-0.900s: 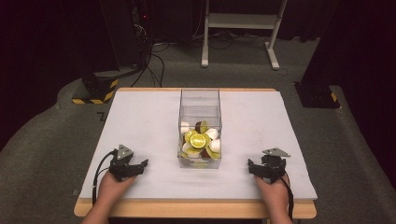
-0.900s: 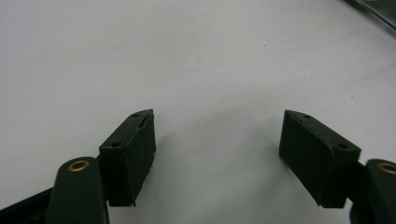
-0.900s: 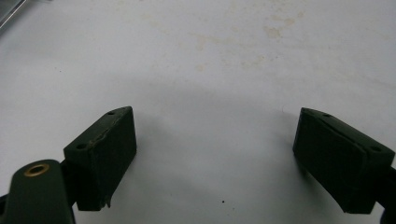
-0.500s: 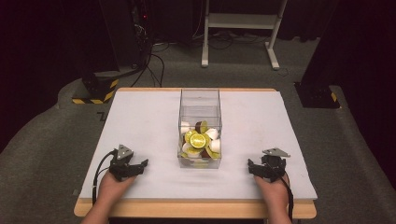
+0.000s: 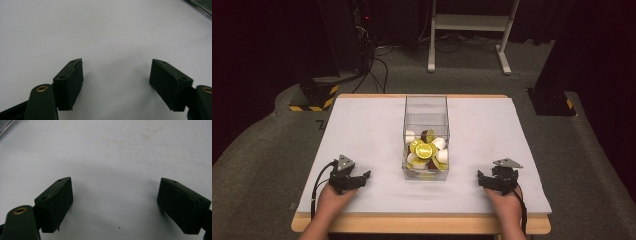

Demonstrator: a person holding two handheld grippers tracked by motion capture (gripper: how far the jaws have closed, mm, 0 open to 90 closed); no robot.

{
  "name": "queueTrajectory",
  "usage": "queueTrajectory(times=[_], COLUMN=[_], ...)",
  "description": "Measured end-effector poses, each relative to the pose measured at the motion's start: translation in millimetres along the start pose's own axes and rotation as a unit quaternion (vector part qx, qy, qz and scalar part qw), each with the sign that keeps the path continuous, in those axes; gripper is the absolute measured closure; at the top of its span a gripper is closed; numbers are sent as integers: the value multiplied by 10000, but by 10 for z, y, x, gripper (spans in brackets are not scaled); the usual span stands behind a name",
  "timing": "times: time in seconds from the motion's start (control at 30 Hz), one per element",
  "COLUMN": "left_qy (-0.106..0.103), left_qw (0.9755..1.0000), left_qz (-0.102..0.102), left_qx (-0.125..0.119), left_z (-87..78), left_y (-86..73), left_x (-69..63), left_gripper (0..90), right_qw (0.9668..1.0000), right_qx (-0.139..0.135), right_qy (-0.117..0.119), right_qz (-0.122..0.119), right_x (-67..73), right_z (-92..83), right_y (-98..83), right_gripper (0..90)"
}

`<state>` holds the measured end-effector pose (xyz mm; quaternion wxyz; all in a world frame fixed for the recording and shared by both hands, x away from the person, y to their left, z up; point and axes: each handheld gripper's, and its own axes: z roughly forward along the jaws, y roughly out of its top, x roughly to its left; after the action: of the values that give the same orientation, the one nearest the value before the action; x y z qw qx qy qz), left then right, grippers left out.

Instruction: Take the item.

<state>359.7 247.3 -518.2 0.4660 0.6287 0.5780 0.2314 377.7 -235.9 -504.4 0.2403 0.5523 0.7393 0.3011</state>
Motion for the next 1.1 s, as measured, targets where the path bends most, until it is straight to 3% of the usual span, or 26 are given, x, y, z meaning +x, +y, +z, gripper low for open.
queueTrajectory(times=[0.3, 0.63, 0.77, 1.1], left_qy=[-2, -2, -2, -3], left_qw=[10000, 10000, 10000, 10000], left_qz=[-24, -20, -27, -20], left_qx=[-19, -15, -18, -11], left_z=[3, 2, 3, 2], left_y=[0, 1, 1, 1], left_x=[-2, -2, -2, -1], left_gripper=[272, 272, 272, 272], right_qw=[9998, 9989, 9982, 9970], right_qx=[-2, -331, -476, -577], right_qy=[69, 223, 330, 371], right_qz=[-159, -228, -133, -344], right_x=[11, 4, 13, 89], right_z=[-39, -134, -171, -220], right_y=[1, 19, 34, 75], right_gripper=[125, 136, 134, 136])
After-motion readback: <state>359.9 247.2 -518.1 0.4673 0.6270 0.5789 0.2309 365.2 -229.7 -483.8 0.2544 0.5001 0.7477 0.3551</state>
